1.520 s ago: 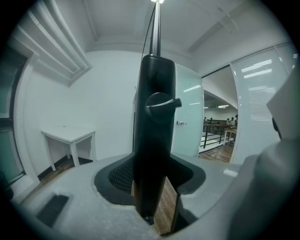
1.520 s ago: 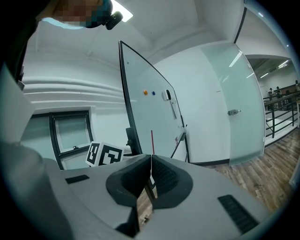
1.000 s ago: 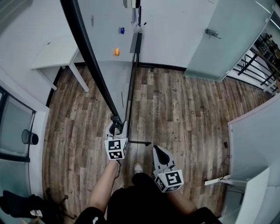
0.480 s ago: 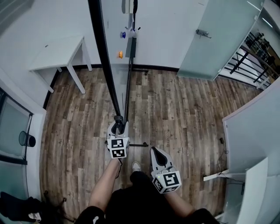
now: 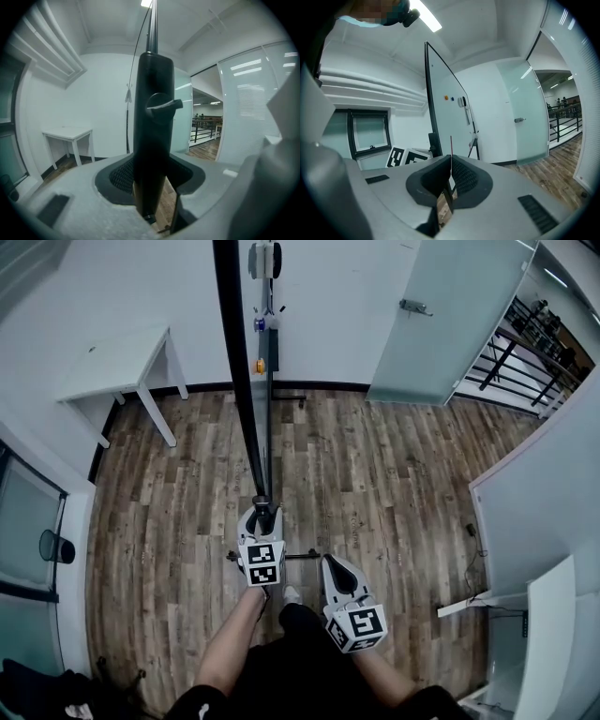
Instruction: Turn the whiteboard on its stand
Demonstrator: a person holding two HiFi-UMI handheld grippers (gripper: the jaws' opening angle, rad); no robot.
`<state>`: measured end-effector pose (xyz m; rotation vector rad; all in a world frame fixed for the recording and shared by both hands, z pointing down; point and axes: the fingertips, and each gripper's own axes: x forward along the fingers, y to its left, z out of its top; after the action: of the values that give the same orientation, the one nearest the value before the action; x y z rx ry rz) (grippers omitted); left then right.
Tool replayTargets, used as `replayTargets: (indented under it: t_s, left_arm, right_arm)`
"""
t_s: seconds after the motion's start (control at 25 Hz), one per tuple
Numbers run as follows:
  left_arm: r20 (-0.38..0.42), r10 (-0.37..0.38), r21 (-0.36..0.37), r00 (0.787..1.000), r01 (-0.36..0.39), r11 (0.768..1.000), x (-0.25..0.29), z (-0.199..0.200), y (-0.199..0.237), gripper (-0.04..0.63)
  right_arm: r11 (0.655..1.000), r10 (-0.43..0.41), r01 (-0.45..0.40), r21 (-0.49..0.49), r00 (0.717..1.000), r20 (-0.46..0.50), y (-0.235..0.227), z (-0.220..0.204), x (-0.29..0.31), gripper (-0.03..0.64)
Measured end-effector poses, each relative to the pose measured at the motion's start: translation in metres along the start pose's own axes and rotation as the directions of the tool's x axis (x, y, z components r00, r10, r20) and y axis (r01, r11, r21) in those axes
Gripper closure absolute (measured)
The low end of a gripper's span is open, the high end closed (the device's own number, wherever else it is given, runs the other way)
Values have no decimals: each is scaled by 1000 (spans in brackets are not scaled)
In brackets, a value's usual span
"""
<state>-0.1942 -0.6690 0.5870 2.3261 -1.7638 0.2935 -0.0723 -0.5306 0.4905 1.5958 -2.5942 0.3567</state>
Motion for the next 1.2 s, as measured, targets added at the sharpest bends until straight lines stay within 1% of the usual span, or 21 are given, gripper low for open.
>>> replayTargets:
  t_s: [0.16, 0.52, 0.68, 0.84, 1.0, 1.2]
  left_arm:
    - [-6, -6, 3, 1000, 6, 1000, -16, -3, -8, 403]
    - [12, -11, 7, 1000, 11, 1000, -59, -20, -39, 403]
    - [7, -9, 9, 1000, 9, 1000, -79, -28, -53, 403]
    - [15, 1, 6, 1000, -1, 1000, -91, -34, -59, 403]
    - [-22, 0, -8, 1000, 0, 1000, -99, -40, -64, 403]
    - [-31, 3, -3, 1000, -3, 1000, -107, -38, -71, 403]
  right_arm:
    - [1000, -20, 20, 5, 1000, 5, 8, -4, -17, 603]
    - [998, -64, 64, -14, 998, 7, 21, -27, -71, 603]
    - [996, -94, 94, -8, 995, 23, 32, -29, -104, 603]
    - [992, -129, 129, 9, 990, 59, 47, -27, -140, 603]
    - [987, -160, 159, 19, 986, 54, 62, -28, -175, 603]
    - [983, -185, 184, 24, 982, 39, 66, -34, -208, 603]
